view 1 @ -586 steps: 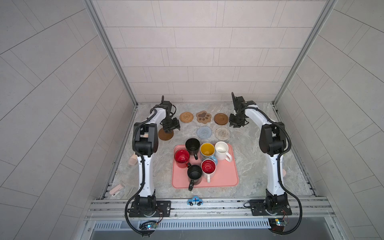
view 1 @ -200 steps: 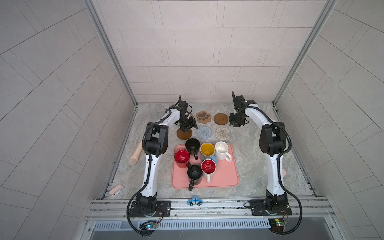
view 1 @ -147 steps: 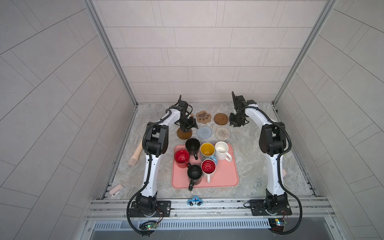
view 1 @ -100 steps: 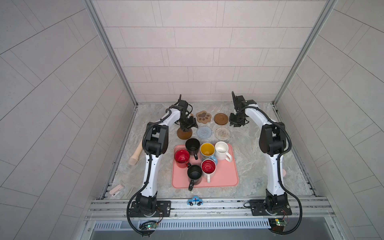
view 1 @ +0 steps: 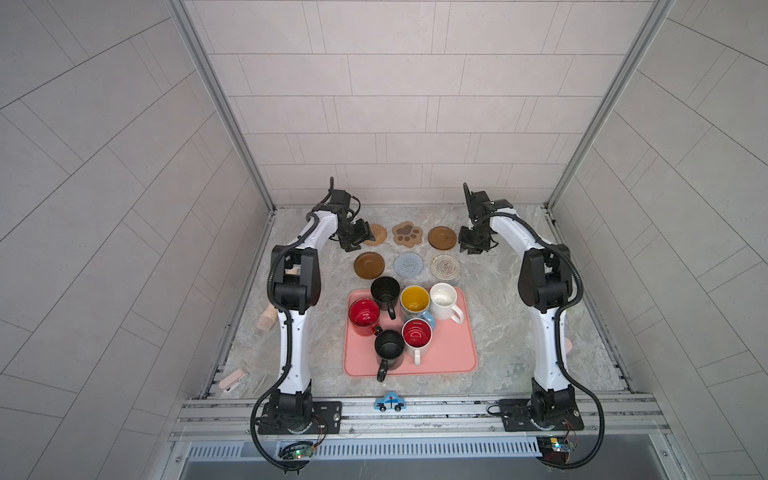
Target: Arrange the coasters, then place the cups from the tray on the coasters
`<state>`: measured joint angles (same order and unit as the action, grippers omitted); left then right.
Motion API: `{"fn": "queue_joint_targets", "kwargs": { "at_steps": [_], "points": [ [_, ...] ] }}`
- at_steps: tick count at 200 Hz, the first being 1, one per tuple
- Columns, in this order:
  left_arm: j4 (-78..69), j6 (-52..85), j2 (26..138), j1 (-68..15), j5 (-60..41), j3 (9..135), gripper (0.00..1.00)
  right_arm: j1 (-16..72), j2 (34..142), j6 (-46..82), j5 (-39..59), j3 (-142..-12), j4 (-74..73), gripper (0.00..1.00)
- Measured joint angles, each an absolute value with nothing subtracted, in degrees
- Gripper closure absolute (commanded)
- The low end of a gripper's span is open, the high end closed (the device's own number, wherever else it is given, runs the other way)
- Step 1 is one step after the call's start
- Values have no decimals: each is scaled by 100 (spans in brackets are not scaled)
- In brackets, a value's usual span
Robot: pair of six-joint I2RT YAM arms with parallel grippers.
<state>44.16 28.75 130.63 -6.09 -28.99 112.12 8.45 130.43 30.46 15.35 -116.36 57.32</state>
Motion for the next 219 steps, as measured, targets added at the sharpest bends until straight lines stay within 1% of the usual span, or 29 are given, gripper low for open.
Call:
{"fn": "queue_joint_targets", "kwargs": {
  "at_steps": [22, 50, 128, 219],
  "points": [
    [4414, 2873, 13063, -429, -2762, 11100, 31, 845, 13043, 3041, 1533, -11636, 5736, 69],
    [4416, 2853, 13063, -392, -2672, 10945, 31, 845, 13043, 3024, 1531, -11636, 5745, 69],
    [4377, 2851, 13063, -467, -2698, 10488, 32, 845, 13043, 3002, 1533, -11636, 5747, 69],
    [4320, 2867, 13063, -646, -2742, 10475, 32, 845, 13043, 3004, 1538, -11636, 5749, 69]
  ]
}}
